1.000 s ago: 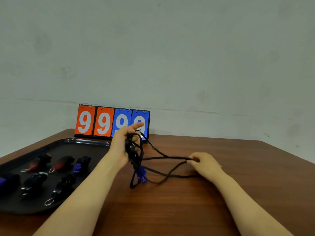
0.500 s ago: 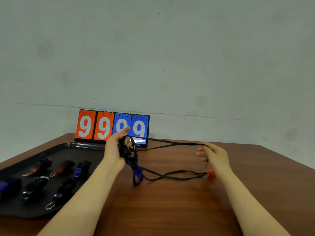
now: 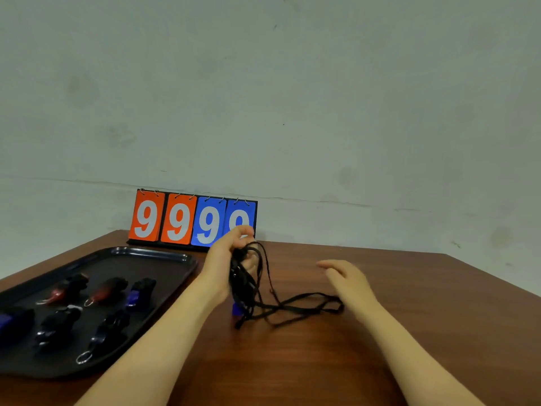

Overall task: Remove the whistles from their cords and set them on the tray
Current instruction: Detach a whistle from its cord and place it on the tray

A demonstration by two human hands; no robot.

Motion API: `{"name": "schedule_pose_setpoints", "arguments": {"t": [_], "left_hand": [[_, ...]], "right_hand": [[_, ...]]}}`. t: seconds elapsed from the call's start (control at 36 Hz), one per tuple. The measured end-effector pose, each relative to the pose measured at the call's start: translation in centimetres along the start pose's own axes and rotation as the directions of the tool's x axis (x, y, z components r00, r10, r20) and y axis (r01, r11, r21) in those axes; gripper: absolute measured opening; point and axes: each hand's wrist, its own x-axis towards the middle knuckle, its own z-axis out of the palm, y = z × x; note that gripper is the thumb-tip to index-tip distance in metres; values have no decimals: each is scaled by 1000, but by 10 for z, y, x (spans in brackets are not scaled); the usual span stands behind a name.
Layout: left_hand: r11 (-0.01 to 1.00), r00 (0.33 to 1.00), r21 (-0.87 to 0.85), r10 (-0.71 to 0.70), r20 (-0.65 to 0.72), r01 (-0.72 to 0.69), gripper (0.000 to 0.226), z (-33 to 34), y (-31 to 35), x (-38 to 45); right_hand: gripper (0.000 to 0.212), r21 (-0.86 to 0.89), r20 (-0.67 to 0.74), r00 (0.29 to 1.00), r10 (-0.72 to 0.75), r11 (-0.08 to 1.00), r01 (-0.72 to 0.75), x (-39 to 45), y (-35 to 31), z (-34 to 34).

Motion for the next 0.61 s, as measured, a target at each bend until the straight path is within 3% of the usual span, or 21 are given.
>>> {"name": "schedule_pose_setpoints", "arguments": {"t": [0.06, 0.11, 0.17, 0.22, 0.33, 0.42, 0.5, 0.56, 0.61], "left_hand": [[982, 999, 188, -26, 35, 19, 19, 6, 0, 6], [852, 997, 521, -73, 29, 47, 25, 9, 2, 18], [735, 995, 677, -90, 46, 35, 33, 8, 1, 21], [744, 997, 668, -71, 35, 29, 29, 13, -2, 23], [870, 987, 493, -68, 145, -13, 20, 6, -11, 12], [899, 976, 436, -133, 170, 47, 20, 4, -12, 14], [874, 965, 478, -194, 175, 89, 21, 3, -18, 12], [853, 958, 512, -221, 185, 98, 23, 5, -19, 10], [821, 949, 565, -232, 212, 74, 25, 6, -19, 8]], "right_hand": [[26, 127, 184, 978, -95, 989, 73, -9, -15, 15], [23, 220, 323, 931, -172, 970, 103, -19, -30, 29], [20, 271, 415, 886, -206, 958, 96, -27, -40, 40], [18, 315, 431, 875, -220, 946, 83, -29, -44, 46], [40, 487, 359, 926, -117, 870, -79, -22, -43, 44], [40, 798, 298, 954, -28, 556, -233, -14, -42, 30], [44, 937, 231, 971, 64, 255, -240, -6, -39, 15], [45, 968, 205, 970, 133, 117, -221, -4, -39, 7], [41, 981, 173, 967, 186, 58, -186, -4, -39, 3]]}}
